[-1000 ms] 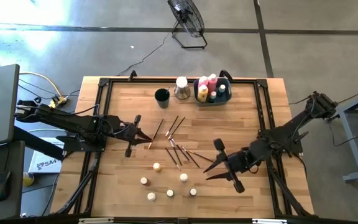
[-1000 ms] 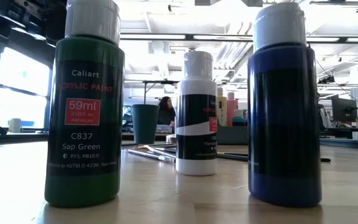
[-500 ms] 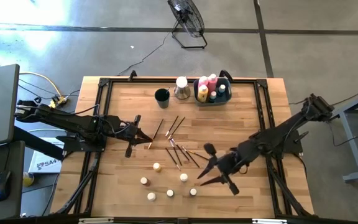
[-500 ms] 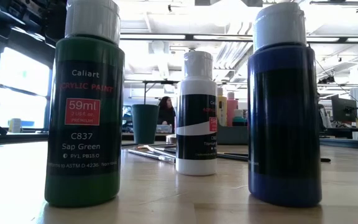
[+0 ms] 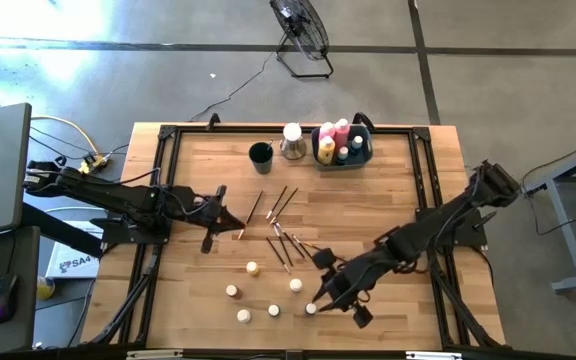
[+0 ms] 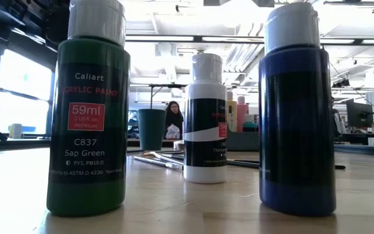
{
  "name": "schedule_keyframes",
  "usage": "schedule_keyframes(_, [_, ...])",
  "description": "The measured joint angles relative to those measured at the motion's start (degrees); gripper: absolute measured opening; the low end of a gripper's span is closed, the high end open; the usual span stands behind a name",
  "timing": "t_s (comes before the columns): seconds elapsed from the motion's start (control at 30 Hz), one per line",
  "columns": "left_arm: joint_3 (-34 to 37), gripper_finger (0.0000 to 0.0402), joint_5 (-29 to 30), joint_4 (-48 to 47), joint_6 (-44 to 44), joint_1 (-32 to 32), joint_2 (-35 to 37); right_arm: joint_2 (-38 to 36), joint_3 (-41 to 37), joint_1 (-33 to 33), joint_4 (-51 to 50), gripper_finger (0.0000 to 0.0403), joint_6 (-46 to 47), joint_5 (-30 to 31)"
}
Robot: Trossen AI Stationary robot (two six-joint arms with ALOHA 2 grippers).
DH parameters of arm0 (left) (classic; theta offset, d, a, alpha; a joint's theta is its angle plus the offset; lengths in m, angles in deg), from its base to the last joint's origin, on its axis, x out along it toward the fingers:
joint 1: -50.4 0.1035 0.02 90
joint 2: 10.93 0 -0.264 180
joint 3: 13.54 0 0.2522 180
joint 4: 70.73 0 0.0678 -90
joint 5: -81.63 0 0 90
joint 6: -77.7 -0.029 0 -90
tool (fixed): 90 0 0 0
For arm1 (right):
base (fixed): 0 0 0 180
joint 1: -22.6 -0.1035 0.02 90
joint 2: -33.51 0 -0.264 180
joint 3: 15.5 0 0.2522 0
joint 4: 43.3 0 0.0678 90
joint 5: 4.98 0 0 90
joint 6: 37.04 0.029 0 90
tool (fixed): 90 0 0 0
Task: Pick & Place Paint Supplies
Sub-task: Put the small blue paint bottle into the blue bin
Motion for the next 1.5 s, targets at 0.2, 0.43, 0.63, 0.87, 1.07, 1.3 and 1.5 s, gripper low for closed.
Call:
schedule_keyframes(0.2, [0.0,0.0019,0.5,-2.9,-0.3,0.0,0.0,4.0,0.0,0.0,-0.1,0.0098,-3.5,0.1])
schedule_keyframes(0.43, [0.0,0.0019,0.6,-3.4,2.4,0.0,0.0,7.5,0.0,0.0,-0.5,0.0099,-4.3,-0.4])
schedule_keyframes(0.63, [0.0,0.0019,0.6,-3.3,2.6,0.0,0.0,8.3,0.0,0.0,-1.1,0.0142,-3.9,-0.3])
schedule_keyframes(0.87, [0.0,0.0019,0.7,-3.3,2.6,0.0,0.0,8.3,0.0,0.2,-1.7,0.0226,0.8,-0.2])
schedule_keyframes(1.07, [0.0,0.0019,0.8,-3.3,2.6,0.0,0.0,8.3,0.0,0.2,-1.7,0.0247,1.6,0.1])
schedule_keyframes(1.3, [0.0,0.0019,0.8,-3.3,2.6,0.0,0.0,8.3,0.0,0.2,-1.5,0.0243,2.0,0.1])
schedule_keyframes(1.5, [0.0,0.0019,0.7,-3.3,2.6,0.0,0.0,10.4,-0.1,0.2,-1.3,0.0243,2.1,-0.3])
